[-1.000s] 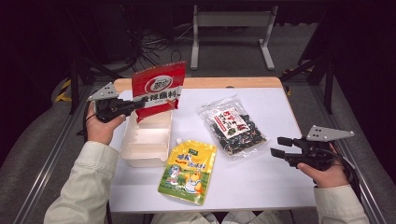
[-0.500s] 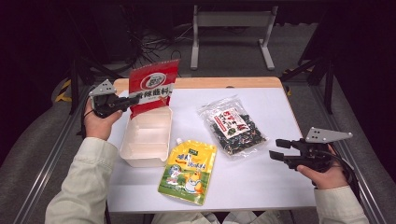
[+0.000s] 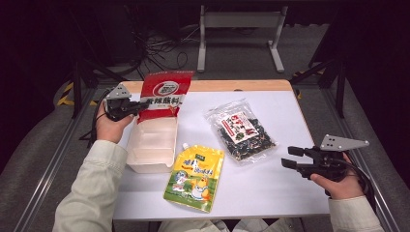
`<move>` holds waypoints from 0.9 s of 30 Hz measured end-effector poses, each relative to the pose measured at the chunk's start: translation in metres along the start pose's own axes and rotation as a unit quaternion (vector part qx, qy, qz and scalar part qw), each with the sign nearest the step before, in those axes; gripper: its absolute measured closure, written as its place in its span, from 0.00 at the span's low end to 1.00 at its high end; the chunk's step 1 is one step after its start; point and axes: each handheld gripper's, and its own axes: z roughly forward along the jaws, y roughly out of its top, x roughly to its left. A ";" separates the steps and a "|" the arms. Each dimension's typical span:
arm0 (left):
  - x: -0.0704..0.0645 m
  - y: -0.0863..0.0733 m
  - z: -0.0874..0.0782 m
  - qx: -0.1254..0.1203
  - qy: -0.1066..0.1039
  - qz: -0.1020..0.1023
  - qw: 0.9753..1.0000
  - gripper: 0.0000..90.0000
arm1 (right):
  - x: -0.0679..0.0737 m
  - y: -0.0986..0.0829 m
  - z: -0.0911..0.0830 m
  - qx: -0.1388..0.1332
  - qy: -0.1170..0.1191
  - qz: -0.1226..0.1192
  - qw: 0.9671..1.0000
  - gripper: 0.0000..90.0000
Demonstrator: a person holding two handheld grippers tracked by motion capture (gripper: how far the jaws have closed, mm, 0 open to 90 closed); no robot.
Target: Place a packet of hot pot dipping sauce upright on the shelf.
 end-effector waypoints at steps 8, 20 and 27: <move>0.001 -0.005 0.013 -0.007 0.006 0.014 1.000 1.00 | 0.002 0.000 0.000 -0.001 0.002 0.001 1.000 0.48; 0.002 -0.013 0.025 0.027 0.037 -0.002 0.999 1.00 | 0.003 0.000 0.002 0.001 0.004 0.002 1.000 0.47; -0.001 -0.018 0.033 0.075 0.057 -0.018 0.995 0.99 | 0.002 -0.001 0.003 0.003 0.004 0.002 1.000 0.47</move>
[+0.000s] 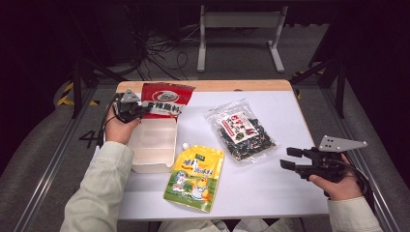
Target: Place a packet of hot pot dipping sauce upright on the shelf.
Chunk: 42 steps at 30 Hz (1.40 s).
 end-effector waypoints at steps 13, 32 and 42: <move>-0.006 0.000 0.005 0.033 0.014 -0.007 0.999 0.97 | 0.001 -0.001 0.006 0.007 0.004 0.001 1.000 0.46; -0.020 -0.006 -0.033 -0.039 0.043 -0.060 0.996 0.45 | 0.004 0.001 0.006 0.005 -0.047 -0.024 0.999 0.55; -0.046 -0.014 -0.071 -0.094 0.012 -0.071 0.993 0.43 | 0.002 0.002 0.007 0.014 -0.058 -0.018 0.998 0.57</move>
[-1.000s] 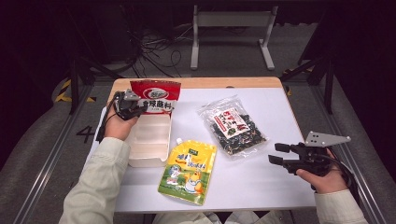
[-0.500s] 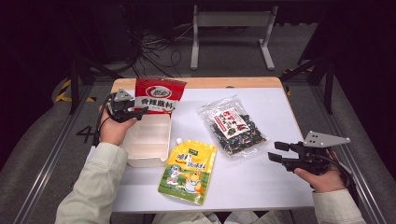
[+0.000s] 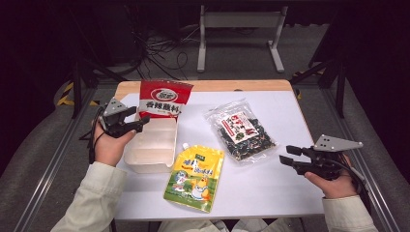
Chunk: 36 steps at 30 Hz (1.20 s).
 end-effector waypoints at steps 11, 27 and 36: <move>-0.045 -0.007 -0.029 0.002 -0.070 0.019 0.997 0.41 | 0.001 0.002 0.003 0.010 -0.010 0.002 1.000 0.53; -0.071 -0.025 -0.044 0.025 -0.172 0.028 0.984 0.43 | 0.001 0.005 0.014 0.007 0.009 -0.004 1.000 0.54; -0.074 -0.034 -0.049 0.030 -0.192 0.016 0.981 0.44 | 0.000 0.011 0.024 0.029 0.002 0.016 0.999 0.56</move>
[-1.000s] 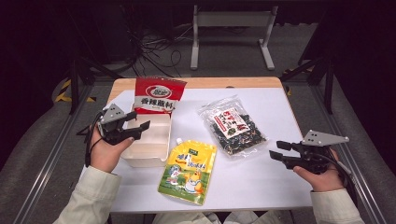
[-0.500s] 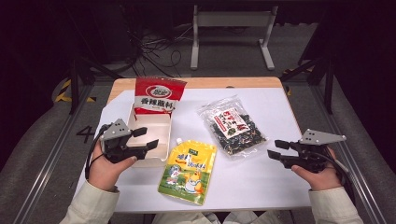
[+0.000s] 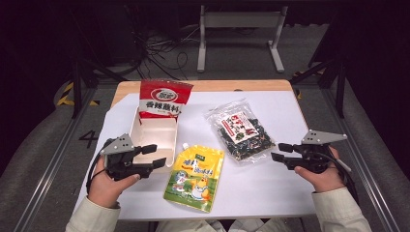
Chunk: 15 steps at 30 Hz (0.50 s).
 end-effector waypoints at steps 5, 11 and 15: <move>-0.007 -0.006 -0.002 0.007 0.000 -0.002 1.000 0.45 | -0.004 0.006 0.008 0.006 -0.001 0.011 1.000 0.56; -0.015 -0.011 0.001 0.009 -0.004 -0.005 1.000 0.45 | -0.012 0.017 0.017 -0.007 0.001 0.016 1.000 0.58; -0.022 -0.012 0.002 0.007 -0.003 0.003 1.000 0.44 | -0.023 0.022 0.027 -0.001 -0.001 0.035 0.999 0.58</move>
